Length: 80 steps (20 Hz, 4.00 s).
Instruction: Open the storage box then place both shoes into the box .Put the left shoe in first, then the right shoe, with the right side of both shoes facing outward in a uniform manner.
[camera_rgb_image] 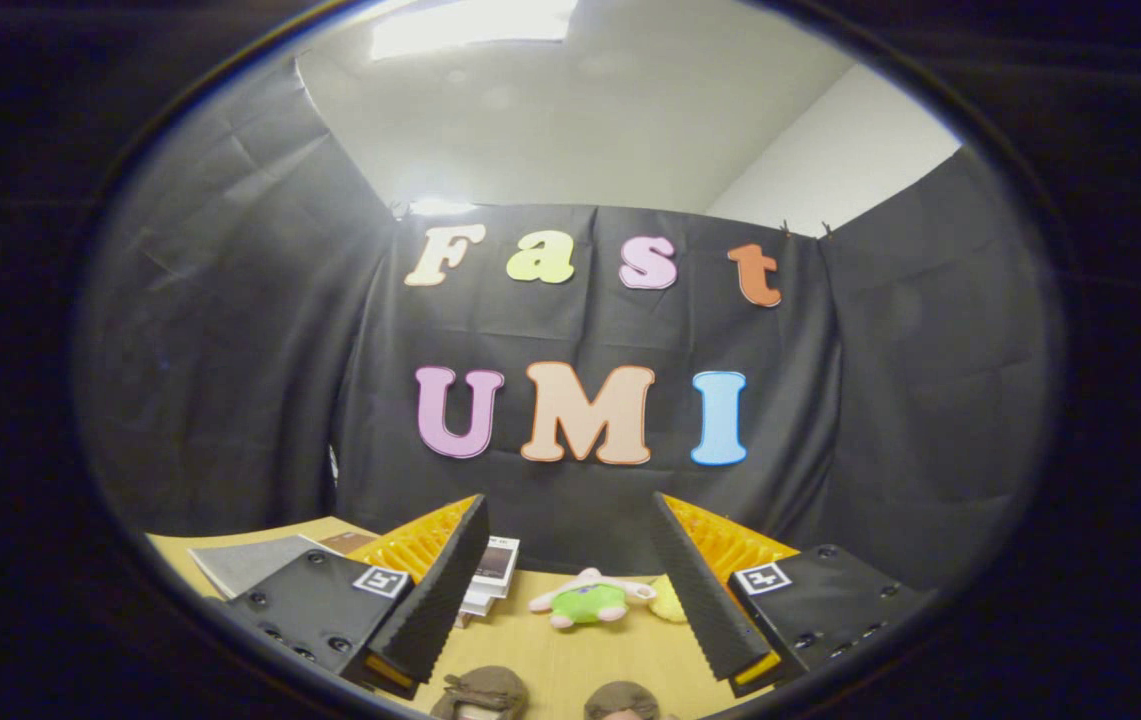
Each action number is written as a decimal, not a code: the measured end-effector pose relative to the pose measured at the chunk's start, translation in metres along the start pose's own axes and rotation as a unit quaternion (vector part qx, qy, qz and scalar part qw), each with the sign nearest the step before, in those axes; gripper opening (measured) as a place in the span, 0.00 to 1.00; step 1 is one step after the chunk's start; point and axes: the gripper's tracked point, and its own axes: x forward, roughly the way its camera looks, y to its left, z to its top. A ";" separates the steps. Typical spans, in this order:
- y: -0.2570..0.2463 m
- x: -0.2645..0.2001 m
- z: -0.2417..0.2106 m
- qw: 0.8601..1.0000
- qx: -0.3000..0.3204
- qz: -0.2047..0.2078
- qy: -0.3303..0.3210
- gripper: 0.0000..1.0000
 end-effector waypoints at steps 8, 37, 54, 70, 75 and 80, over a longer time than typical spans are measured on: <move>0.002 -0.004 0.001 1.000 -0.008 -0.005 0.003 1.00; 0.166 -0.067 -0.194 0.866 0.387 0.042 0.313 1.00; 0.228 -0.095 -0.245 0.664 0.630 0.041 0.401 0.98; 0.235 -0.096 -0.231 0.624 0.648 0.089 0.427 0.60; 0.223 -0.087 -0.225 0.623 0.663 0.080 0.408 0.43; 0.215 -0.079 -0.221 0.631 0.658 0.091 0.400 0.04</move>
